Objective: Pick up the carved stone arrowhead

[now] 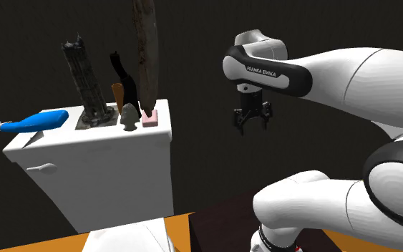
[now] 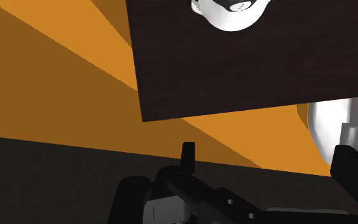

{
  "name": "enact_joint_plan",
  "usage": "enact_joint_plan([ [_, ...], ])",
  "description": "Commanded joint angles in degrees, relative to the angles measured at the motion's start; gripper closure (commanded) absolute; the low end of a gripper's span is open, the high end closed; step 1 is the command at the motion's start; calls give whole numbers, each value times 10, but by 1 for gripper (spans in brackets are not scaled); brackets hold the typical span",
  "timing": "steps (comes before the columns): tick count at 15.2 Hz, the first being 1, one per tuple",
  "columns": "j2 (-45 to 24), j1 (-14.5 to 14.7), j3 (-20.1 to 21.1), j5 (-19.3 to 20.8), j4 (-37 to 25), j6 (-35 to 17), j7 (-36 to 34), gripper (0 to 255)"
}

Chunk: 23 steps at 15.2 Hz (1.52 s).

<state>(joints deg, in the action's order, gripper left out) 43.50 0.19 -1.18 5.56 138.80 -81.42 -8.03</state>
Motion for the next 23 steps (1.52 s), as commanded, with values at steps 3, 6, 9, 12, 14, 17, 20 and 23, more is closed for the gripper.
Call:
enact_joint_plan([
  [3,0,10,26,-19,-6,-12,-30,0],
  [6,-5,24,66,-44,-19,-32,-74,0],
  [9,-16,35,107,-64,-37,-52,-118,0],
  [12,-32,43,147,-78,-60,-73,-162,0],
  [14,-46,47,175,-83,-78,-87,-192,0],
  [17,-71,49,217,-85,-109,-107,-237,0],
  [20,-101,47,261,-80,-146,-125,-284,0],
  [23,-135,41,308,-66,-187,-139,-332,0],
])
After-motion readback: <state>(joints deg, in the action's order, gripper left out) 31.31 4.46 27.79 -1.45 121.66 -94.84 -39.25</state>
